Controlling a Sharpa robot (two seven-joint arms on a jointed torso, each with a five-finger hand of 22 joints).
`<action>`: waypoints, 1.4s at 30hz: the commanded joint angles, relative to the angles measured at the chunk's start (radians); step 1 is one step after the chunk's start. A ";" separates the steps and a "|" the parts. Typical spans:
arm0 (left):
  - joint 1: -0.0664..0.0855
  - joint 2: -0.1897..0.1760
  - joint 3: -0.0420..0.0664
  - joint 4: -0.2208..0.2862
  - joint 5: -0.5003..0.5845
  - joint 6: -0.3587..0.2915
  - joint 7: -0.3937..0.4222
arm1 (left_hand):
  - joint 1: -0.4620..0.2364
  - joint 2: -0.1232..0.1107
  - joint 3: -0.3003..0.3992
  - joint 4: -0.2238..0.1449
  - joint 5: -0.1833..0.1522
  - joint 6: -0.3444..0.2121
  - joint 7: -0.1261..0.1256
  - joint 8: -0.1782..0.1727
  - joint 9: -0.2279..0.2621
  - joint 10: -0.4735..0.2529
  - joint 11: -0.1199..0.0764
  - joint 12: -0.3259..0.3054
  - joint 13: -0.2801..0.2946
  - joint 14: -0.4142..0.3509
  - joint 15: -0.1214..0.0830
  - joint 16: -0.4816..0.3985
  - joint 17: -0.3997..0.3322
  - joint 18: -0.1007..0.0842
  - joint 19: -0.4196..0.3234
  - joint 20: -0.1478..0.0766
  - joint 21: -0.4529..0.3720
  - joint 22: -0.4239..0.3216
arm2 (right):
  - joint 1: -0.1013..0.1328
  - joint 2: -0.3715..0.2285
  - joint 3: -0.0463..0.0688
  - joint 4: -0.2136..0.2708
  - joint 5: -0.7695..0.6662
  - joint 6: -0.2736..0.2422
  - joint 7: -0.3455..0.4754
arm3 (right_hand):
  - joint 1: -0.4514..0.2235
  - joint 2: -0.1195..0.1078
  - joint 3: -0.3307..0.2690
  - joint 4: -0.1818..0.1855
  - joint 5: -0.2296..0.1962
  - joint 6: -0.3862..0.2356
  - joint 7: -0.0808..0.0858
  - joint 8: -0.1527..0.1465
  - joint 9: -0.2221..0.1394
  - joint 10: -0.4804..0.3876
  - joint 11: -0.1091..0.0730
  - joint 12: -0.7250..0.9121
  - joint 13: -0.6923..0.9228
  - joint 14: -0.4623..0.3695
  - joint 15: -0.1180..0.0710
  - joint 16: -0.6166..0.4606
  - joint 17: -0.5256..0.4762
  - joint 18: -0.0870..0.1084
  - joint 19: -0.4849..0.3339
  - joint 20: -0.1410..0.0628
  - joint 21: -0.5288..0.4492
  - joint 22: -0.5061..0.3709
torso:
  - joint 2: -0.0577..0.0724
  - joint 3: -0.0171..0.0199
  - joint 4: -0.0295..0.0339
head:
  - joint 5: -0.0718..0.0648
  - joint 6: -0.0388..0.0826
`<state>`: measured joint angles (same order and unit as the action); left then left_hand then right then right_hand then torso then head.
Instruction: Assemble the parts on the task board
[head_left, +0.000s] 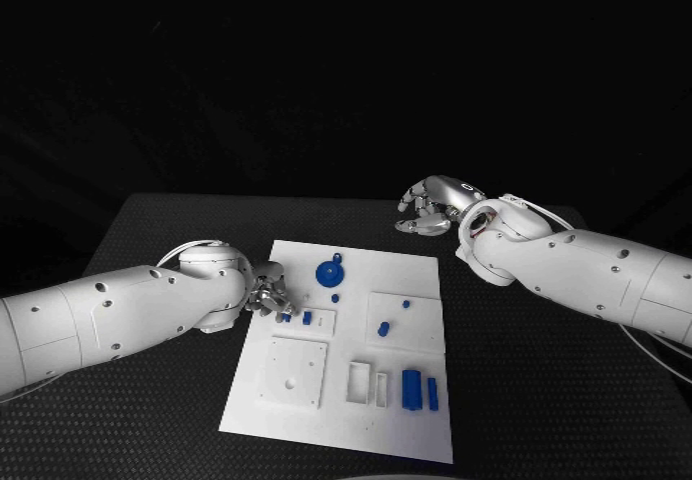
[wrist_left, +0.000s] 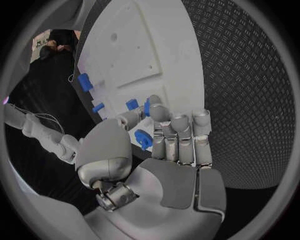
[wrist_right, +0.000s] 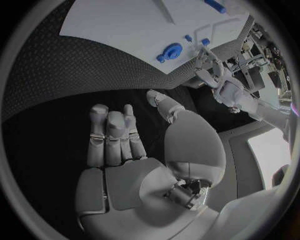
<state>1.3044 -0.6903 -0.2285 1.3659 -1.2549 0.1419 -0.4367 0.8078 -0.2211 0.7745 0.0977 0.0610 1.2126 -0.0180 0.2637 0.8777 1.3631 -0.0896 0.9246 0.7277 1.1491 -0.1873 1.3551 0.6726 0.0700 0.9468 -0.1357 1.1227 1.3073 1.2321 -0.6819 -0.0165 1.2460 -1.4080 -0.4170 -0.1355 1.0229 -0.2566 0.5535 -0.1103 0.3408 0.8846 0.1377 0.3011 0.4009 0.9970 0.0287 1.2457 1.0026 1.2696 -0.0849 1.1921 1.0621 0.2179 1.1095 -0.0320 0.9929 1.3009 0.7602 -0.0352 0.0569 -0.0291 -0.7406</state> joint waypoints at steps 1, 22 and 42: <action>-0.012 -0.003 -0.009 -0.006 -0.001 -0.001 -0.030 | -0.005 0.014 -0.001 0.006 -0.003 -0.040 0.034 -0.006 -0.001 0.001 -0.005 0.005 -0.001 0.003 -0.007 0.006 0.001 0.004 0.002 -0.133 0.002 0.013 | -0.001 0.000 0.000 0.001 -0.007 0.009 0.002 | -0.009 -0.001 -0.004 0.003 0.004 0.000 0.006 -0.005 -0.001 -0.004 0.002 0.003 -0.001 0.002 0.006 -0.003 -0.001 0.044 0.003 0.000 -0.005 0.001 | 0.000 -0.0005 0.0006 | 0.000 -0.001; -0.012 -0.009 -0.009 0.000 0.031 0.016 -0.030 | 0.006 0.067 -0.014 -0.077 0.044 -0.031 0.030 0.007 -0.003 0.002 -0.008 0.004 -0.004 0.002 -0.010 0.006 0.002 0.004 -0.006 -0.132 0.005 0.016 | -0.002 -0.002 0.000 0.001 -0.007 0.010 0.001 | -0.009 -0.001 -0.004 0.003 0.004 0.000 0.006 -0.004 -0.001 -0.003 0.002 0.003 -0.001 0.002 0.006 -0.003 -0.001 0.044 0.003 -0.001 -0.005 0.001 | 0.000 -0.0006 0.0013 | 0.000 -0.002; -0.012 -0.013 -0.009 0.001 0.035 0.003 -0.032 | -0.050 0.013 0.008 -0.027 0.010 -0.024 0.027 0.015 -0.009 0.009 -0.011 0.002 -0.008 0.009 -0.013 0.006 0.001 0.006 0.005 -0.134 0.003 0.011 | -0.002 -0.002 0.000 0.002 -0.010 0.009 0.001 | -0.003 -0.001 -0.004 -0.002 0.002 0.000 0.006 -0.004 -0.001 -0.003 0.002 0.004 -0.002 0.003 0.006 -0.003 -0.001 0.044 0.004 -0.001 -0.005 0.002 | 0.000 -0.0006 0.0008 | 0.002 -0.001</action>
<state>1.3032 -0.7018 -0.2290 1.3711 -1.2191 0.1281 -0.4406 0.7598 -0.2031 0.7831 0.0654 0.0763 1.2109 -0.0195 0.2793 0.8695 1.3702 -0.0967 0.9246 0.7207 1.1554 -0.1963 1.3591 0.6734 0.0699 0.9468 -0.1357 1.1227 1.3076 1.2308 -0.6840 -0.0165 1.2466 -1.4090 -0.4162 -0.1361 1.0229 -0.2566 0.5535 -0.1103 0.3408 0.8822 0.1363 0.3011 0.4008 0.9970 0.0287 1.2457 1.0028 1.2696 -0.0849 1.1922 1.0621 0.2179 1.1092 -0.0316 0.9921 1.3015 0.7602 -0.0356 0.0576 -0.0278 -0.7421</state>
